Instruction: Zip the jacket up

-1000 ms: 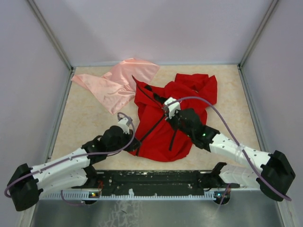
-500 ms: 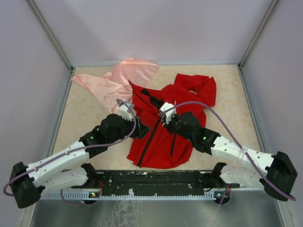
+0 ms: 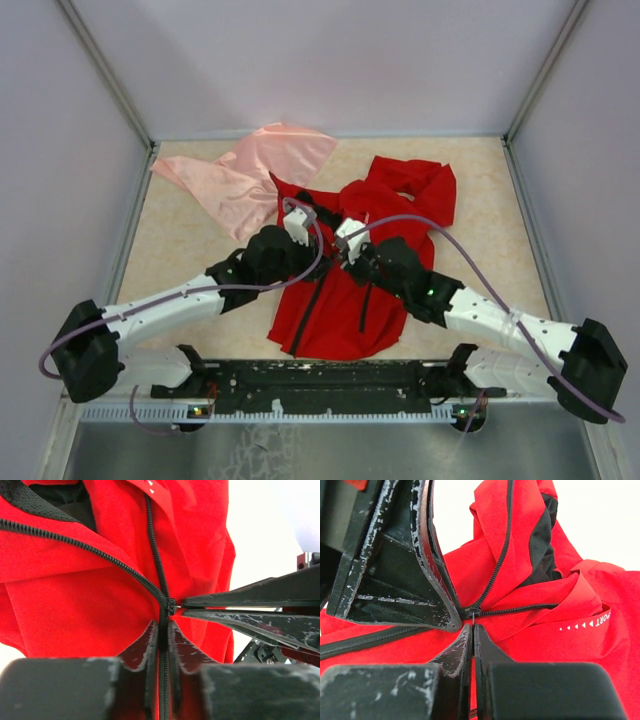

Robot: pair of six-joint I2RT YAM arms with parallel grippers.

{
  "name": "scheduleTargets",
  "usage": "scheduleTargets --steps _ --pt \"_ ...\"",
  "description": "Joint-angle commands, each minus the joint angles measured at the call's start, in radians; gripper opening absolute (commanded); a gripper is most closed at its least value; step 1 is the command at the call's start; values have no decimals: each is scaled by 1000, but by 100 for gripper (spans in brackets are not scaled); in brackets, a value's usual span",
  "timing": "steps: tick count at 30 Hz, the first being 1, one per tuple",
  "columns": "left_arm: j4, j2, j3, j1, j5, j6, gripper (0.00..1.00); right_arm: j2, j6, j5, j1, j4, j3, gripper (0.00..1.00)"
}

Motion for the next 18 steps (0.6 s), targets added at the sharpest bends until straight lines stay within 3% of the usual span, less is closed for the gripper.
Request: scheduleTargets --steps 1,3,14,18 --pt "30 -13 -10 2 50 17 8 7 -3 48 12 101 12 0" --pt "4 -27 -30 2 58 18 0 16 -8 84 2 98 23 0" --pt "-160 -197 -187 2 8 -38 0 -3 19 236 -225 97 45 0" --pt "-204 -258 -237 6 -119 -83 0 -23 30 224 -272 96 45 0"
